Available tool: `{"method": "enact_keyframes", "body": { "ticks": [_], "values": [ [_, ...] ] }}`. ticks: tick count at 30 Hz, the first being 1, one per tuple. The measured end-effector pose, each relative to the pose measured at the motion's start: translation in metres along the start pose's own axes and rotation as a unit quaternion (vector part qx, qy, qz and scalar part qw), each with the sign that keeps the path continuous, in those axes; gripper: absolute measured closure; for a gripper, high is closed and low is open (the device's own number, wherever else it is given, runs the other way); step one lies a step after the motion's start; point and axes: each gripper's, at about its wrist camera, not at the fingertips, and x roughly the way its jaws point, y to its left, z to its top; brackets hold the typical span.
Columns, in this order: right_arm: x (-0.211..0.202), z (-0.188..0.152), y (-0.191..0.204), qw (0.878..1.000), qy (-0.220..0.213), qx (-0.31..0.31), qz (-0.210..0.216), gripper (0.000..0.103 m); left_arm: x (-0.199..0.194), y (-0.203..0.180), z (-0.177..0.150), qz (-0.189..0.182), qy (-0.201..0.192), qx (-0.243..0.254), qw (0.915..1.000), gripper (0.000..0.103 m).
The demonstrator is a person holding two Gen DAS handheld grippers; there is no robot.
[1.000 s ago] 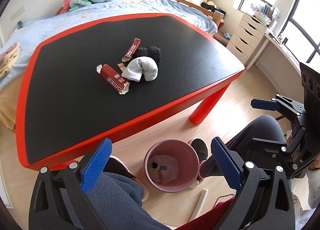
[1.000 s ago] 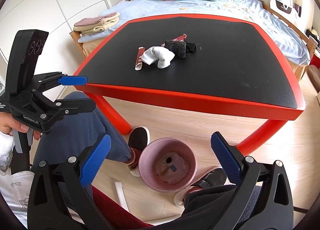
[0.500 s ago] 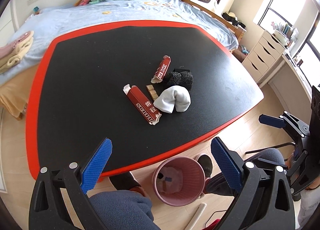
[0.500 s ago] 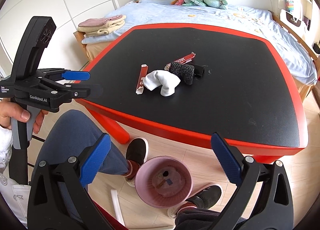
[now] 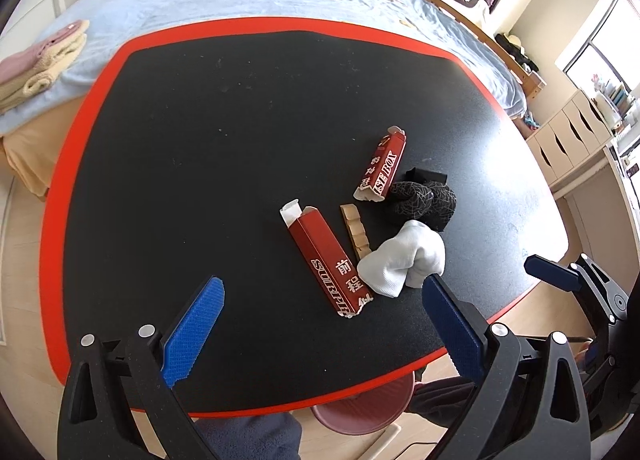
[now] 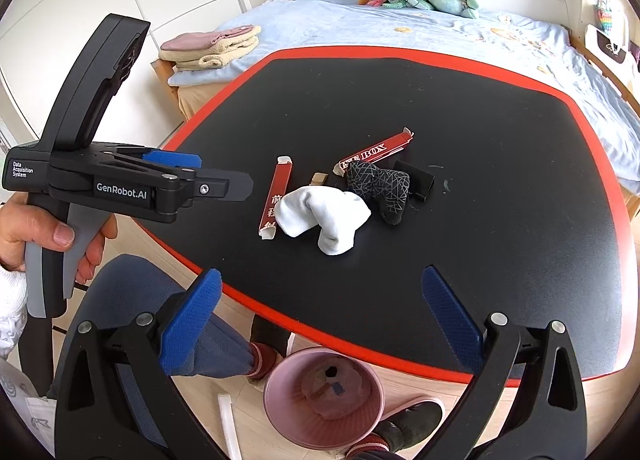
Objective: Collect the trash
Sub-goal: 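Grasp the red printed box with the left tool while the right tool grasps the white sock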
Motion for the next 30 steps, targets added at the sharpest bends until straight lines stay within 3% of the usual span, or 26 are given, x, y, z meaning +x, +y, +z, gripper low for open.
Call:
{"method": "enact_keyframes", "body": {
  "ticks": [14,16,20,23,26,28,30],
  "values": [
    [0.043,0.012,-0.015,1.000,0.010,-0.002,0.015,0.005,0.043,0.007,0.013,0.012,0.025,-0.039,0.9989,0.008],
    [0.044,0.013,-0.016,1.000,0.009,-0.002,0.015,0.007,0.046,0.007,0.013,0.015,0.028,-0.040,0.9987,0.017],
    [0.053,0.015,-0.019,1.000,0.011,-0.003,0.015,0.021,0.049,0.004,0.013,0.023,0.027,-0.037,0.9987,0.020],
    [0.058,0.016,-0.017,1.000,0.013,-0.008,0.015,0.036,0.048,0.004,0.013,0.029,0.023,-0.033,0.9988,0.030],
    [0.063,0.017,-0.016,1.000,0.015,-0.011,0.019,0.049,0.047,0.003,0.015,0.030,0.021,-0.029,0.9989,0.044],
    [0.064,0.018,-0.015,1.000,0.016,-0.013,0.020,0.056,0.047,0.002,0.016,0.028,0.020,-0.024,0.9991,0.062],
    [0.064,0.017,-0.014,1.000,0.017,-0.015,0.019,0.065,0.047,0.001,0.014,0.019,0.017,-0.008,0.9996,0.069]
  ]
}}
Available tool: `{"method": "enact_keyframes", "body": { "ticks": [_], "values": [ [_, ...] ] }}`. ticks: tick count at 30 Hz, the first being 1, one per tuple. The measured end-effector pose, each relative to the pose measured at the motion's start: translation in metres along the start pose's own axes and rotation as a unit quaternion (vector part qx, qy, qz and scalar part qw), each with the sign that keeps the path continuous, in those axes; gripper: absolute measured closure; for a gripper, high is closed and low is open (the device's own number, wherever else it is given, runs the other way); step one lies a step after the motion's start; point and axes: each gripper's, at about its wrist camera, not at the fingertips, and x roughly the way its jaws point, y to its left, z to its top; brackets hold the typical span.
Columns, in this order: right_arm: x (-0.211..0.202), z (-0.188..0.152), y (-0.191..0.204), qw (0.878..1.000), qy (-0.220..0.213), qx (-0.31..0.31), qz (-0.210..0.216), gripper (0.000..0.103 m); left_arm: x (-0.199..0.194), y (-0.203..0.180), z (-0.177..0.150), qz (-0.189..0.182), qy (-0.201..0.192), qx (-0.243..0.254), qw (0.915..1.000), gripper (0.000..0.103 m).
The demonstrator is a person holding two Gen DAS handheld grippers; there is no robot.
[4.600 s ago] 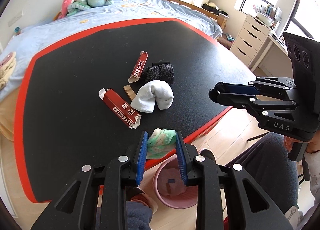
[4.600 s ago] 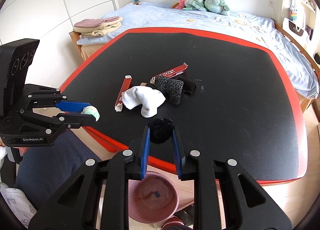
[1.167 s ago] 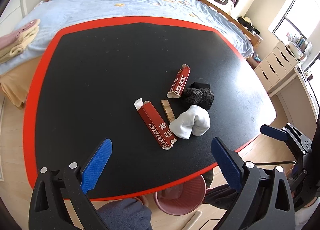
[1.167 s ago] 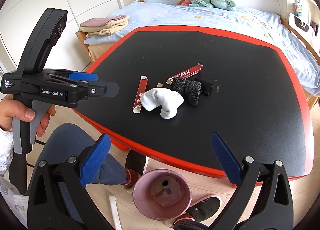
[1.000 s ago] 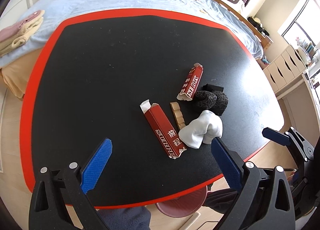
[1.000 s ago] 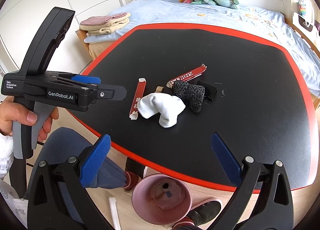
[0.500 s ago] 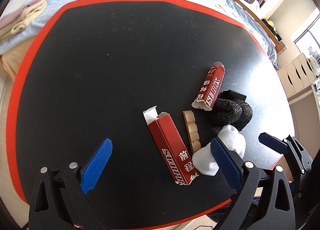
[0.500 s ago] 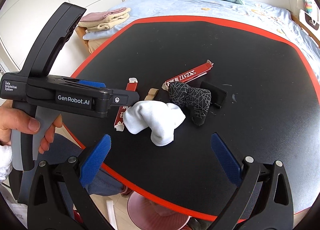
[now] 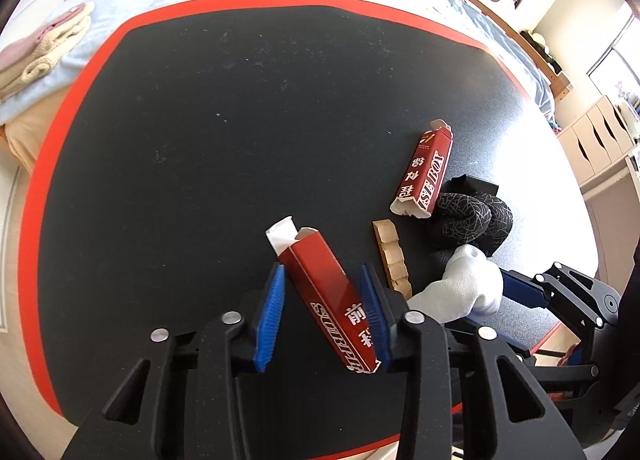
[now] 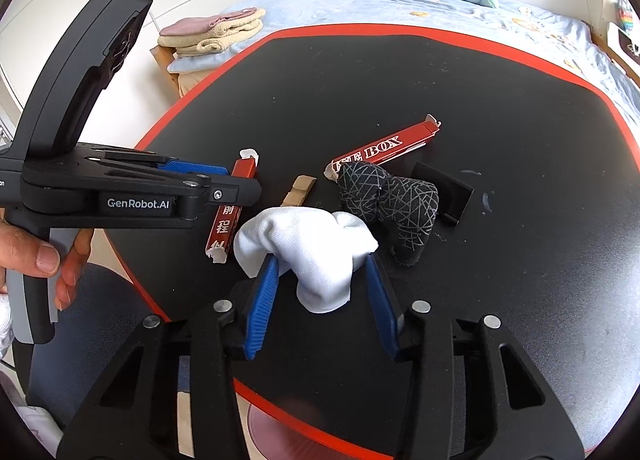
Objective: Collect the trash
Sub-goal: 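Grasp the red printed box with the left tool while the right tool grasps the white sock, then carry the red box and white sock over the wastebasket and open both tools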
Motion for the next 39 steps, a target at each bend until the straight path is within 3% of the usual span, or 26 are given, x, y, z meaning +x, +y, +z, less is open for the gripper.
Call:
{"method": "enact_keyframes", "body": {
  "ticks": [5,9,24,39],
  "values": [
    [-0.002,0.001,0.002,1.000,-0.001,-0.003,-0.004,0.079,-0.004,-0.001,-0.008,-0.017,-0.013,0.042,0.9989,0.076],
    [-0.009,0.000,0.003,1.000,-0.005,-0.002,-0.008,0.081,-0.008,0.001,-0.010,-0.017,-0.020,0.056,0.9981,0.083],
    [-0.060,-0.015,0.007,0.999,-0.034,0.017,-0.039,0.083,-0.045,-0.005,-0.029,-0.028,-0.047,0.096,0.9938,0.085],
    [-0.132,-0.054,0.027,0.996,-0.055,0.021,-0.068,0.083,-0.095,-0.034,-0.072,-0.059,-0.073,0.168,0.9813,0.085]
  ]
}}
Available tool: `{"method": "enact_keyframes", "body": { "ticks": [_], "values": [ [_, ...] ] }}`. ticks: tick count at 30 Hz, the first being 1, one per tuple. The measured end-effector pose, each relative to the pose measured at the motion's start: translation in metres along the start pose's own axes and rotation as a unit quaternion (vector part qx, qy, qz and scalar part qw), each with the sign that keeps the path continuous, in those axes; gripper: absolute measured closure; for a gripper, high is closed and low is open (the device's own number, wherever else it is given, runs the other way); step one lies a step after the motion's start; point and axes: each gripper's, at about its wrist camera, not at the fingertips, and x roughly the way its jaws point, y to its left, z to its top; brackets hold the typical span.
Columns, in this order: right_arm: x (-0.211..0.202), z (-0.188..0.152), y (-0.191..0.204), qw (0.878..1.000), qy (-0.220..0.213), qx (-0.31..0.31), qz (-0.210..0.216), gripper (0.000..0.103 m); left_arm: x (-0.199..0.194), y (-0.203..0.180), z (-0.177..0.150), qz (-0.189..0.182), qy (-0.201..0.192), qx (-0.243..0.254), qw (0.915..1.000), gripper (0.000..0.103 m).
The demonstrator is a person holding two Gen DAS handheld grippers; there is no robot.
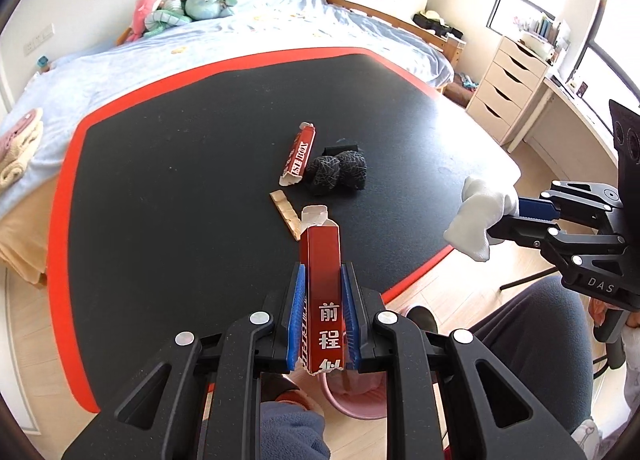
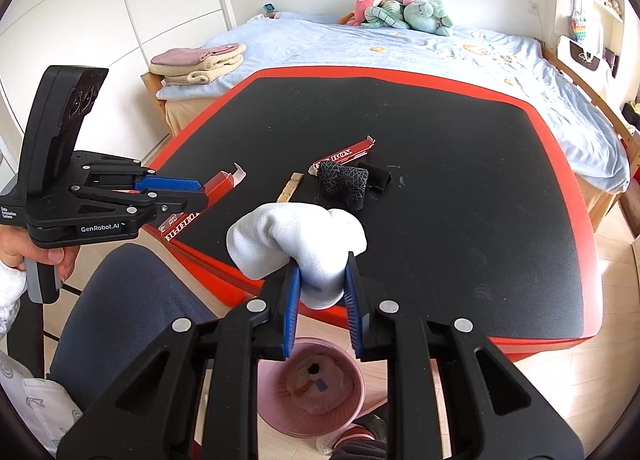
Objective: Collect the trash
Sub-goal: 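Carry the red box and white sock over the wastebasket and open both tools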
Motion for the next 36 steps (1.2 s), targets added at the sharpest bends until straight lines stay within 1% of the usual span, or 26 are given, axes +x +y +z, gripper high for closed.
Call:
{"method": "enact_keyframes", "body": {
  "ticks": [9,14,20,25,36],
  "values": [
    [-0.033,-0.027,0.011,1.000,-0.004,0.006,-0.007,0.083,-0.013,-0.030,-0.019,-0.030,0.000,0.035,0.9989,0.085],
    [-0.041,-0.044,0.017,1.000,0.002,0.013,-0.005,0.083,-0.018,-0.043,-0.031,-0.043,0.003,0.052,0.9977,0.085],
    [-0.041,-0.066,0.022,1.000,0.016,0.024,-0.001,0.083,-0.016,-0.054,-0.047,-0.057,0.013,0.061,0.9964,0.085],
    [-0.041,-0.076,0.026,0.999,0.021,0.025,0.002,0.083,-0.013,-0.064,-0.056,-0.066,0.022,0.068,0.9952,0.085],
    [-0.034,-0.081,0.029,0.999,0.030,0.028,0.007,0.083,-0.012,-0.071,-0.063,-0.074,0.028,0.072,0.9943,0.085]
  ]
}}
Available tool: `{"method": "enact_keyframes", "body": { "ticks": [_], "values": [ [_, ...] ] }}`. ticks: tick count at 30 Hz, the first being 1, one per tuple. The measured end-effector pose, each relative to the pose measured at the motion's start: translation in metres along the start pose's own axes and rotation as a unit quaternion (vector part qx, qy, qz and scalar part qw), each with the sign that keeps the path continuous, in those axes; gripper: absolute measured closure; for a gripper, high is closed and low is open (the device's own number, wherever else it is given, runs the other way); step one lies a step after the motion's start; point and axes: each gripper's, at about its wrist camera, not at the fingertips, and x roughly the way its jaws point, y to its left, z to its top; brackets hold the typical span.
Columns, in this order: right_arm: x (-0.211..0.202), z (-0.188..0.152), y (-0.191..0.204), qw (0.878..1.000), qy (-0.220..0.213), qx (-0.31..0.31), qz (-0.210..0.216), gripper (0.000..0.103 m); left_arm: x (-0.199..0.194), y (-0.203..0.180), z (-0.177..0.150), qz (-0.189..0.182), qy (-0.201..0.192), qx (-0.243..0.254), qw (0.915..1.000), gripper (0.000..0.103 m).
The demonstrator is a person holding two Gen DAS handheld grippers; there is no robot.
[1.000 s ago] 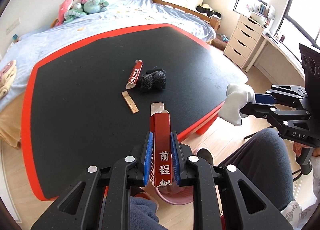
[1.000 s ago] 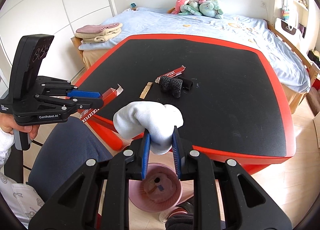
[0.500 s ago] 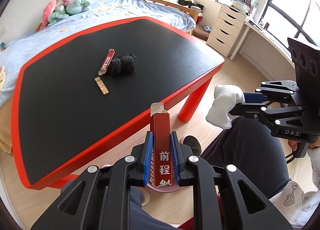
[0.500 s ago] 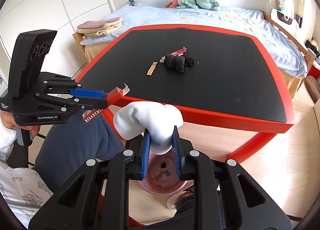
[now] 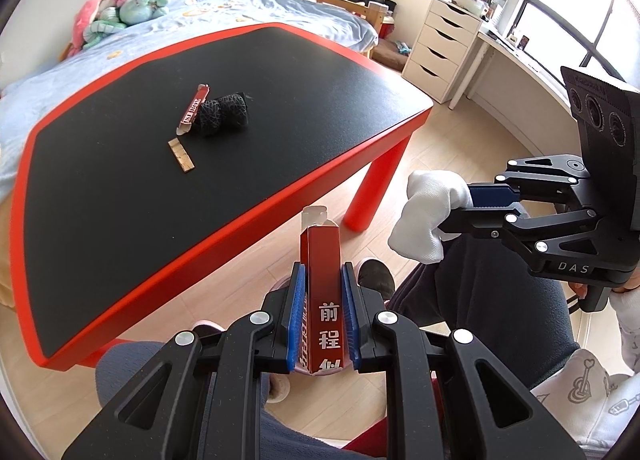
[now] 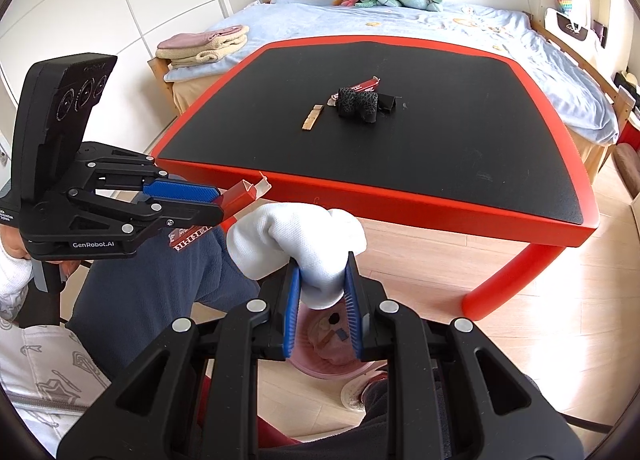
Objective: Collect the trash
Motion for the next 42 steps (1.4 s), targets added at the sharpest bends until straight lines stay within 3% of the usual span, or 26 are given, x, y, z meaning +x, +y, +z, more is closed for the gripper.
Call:
{"method": "enact_keyframes", "body": {
  "ticks": [5,7,8,9,10,12,17,42],
  "values": [
    [0.002,-0.002,0.002,1.000,0.003,-0.001,0.005,0.082,0.002,-0.001,-0.001,-0.007,0.003,0.002,1.0000,0.084],
    [0.003,-0.004,0.000,1.000,0.007,0.001,0.003,0.076,0.005,-0.001,-0.002,-0.013,0.009,0.001,0.9999,0.075],
    [0.003,-0.004,-0.001,1.000,0.007,0.003,-0.003,0.057,0.006,0.000,-0.003,-0.012,0.011,-0.001,0.9999,0.067],
    [0.003,-0.004,-0.003,1.000,0.005,0.005,-0.007,0.030,0.007,0.001,-0.004,-0.011,0.009,-0.005,0.9999,0.044],
    [0.003,-0.005,-0.004,1.000,0.003,0.008,-0.008,0.025,0.007,0.004,-0.005,-0.007,0.004,-0.012,0.9999,0.025],
    [0.004,-0.006,-0.007,1.000,0.005,0.014,-0.012,0.013,0.005,0.008,-0.006,0.000,-0.003,-0.027,0.9996,0.014],
    [0.008,-0.007,-0.010,0.999,0.007,0.023,-0.021,0.008,0.003,0.019,-0.007,0.032,-0.002,-0.048,0.9983,0.008],
    [0.012,0.014,-0.018,0.998,0.009,0.053,-0.024,0.005,-0.004,0.037,-0.001,0.057,-0.006,-0.078,0.9953,0.008]
  ]
}}
